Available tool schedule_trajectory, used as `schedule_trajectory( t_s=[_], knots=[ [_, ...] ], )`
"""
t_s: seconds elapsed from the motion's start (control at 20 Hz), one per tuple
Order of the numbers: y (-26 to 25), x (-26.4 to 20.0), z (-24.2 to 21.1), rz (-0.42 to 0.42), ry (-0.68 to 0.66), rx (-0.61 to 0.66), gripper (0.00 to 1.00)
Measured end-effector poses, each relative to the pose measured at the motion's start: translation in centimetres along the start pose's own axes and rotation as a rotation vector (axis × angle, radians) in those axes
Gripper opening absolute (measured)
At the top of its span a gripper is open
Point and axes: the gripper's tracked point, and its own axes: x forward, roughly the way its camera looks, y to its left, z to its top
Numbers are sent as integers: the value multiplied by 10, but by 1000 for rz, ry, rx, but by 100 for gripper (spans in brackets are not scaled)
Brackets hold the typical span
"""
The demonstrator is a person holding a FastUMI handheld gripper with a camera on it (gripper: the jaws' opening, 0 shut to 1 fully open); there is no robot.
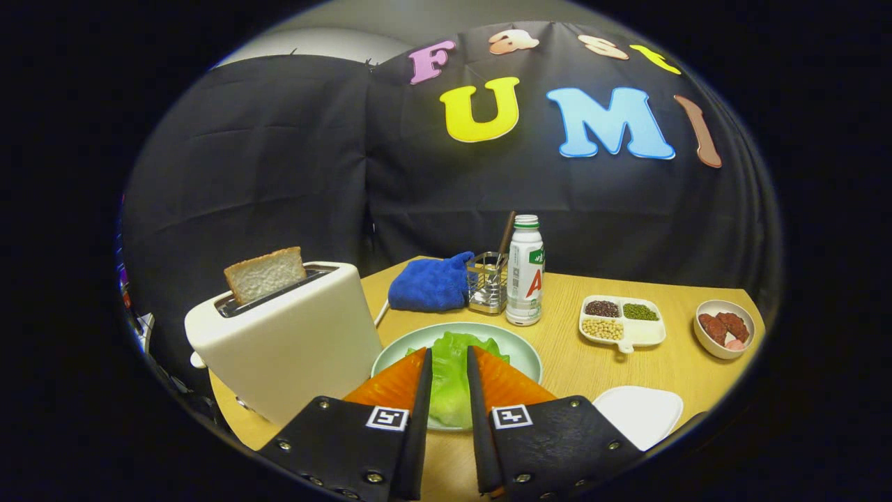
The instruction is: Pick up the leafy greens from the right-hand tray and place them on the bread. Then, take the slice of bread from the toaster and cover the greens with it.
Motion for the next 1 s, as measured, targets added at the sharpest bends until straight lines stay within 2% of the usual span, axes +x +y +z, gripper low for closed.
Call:
schedule_trajectory(
  t_s=[0.5, 0.75, 1.0],
  knots=[
    [108, -45, 27, -51, -176, -8, 29],
    [177, -36, 29, 7, -206, -43, 30],
    [199, -15, 32, -14, -197, -28, 30]
  ],
)
